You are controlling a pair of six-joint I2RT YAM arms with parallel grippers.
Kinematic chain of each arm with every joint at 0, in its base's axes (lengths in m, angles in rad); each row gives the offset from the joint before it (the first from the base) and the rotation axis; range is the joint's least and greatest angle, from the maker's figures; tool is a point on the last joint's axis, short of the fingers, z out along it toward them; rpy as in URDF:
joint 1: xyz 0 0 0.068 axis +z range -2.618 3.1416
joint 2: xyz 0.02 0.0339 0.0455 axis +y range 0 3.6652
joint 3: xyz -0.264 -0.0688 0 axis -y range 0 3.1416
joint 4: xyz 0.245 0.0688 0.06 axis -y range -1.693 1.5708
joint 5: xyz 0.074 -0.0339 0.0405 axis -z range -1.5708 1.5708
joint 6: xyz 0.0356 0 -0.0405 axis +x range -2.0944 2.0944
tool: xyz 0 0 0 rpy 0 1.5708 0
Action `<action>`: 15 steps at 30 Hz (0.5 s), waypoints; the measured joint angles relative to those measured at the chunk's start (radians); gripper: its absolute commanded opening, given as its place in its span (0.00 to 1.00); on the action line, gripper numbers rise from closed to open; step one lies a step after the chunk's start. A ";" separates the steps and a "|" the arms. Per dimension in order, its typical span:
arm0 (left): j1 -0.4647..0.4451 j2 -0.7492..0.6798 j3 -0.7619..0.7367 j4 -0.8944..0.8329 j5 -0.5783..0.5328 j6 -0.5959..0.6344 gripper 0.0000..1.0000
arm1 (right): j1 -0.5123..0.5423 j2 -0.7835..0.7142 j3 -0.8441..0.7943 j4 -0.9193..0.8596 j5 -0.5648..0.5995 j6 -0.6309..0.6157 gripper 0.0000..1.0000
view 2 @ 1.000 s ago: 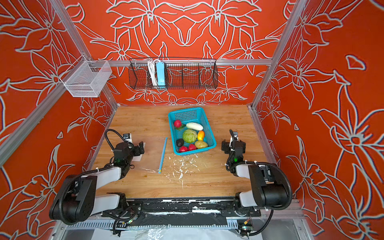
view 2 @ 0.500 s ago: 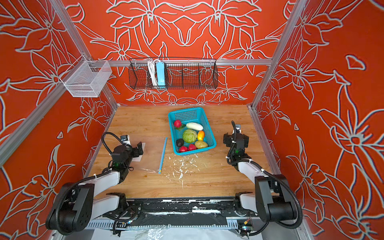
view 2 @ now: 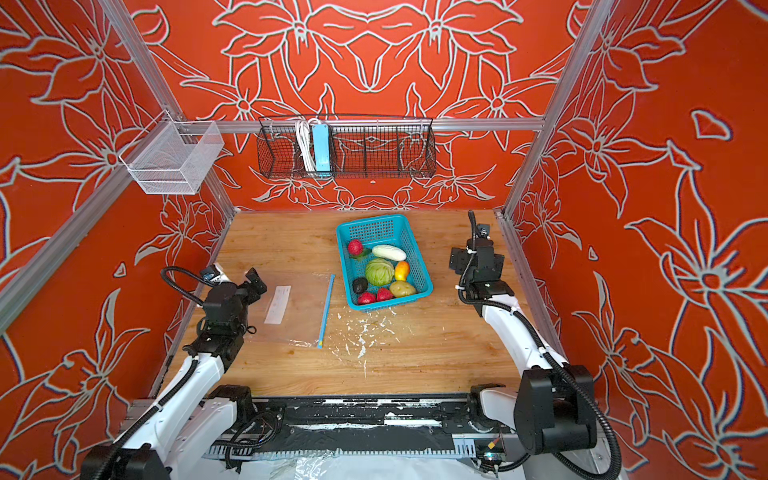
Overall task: Place the food in the zip-top bag and seal the zipper
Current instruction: 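Move the left gripper to the blue zipper while the right reaches over the basket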
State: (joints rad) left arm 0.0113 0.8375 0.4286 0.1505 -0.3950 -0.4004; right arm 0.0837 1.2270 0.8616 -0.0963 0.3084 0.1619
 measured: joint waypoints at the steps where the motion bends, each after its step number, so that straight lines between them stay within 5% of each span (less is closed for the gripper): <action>1: 0.000 0.010 0.024 -0.041 0.008 -0.028 0.97 | 0.001 0.005 0.021 -0.037 -0.002 0.008 0.98; 7: -0.019 0.100 0.188 -0.299 0.103 -0.172 0.97 | 0.027 0.079 0.175 -0.277 -0.020 0.079 0.98; 15: -0.153 0.204 0.343 -0.597 0.185 -0.258 0.97 | 0.121 0.156 0.299 -0.484 -0.101 0.117 0.98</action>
State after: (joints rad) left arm -0.1421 1.0412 0.7712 -0.4469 -0.2096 -0.6582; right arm 0.2050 1.3830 1.1603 -0.5808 0.2077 0.2794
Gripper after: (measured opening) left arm 0.968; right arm 0.979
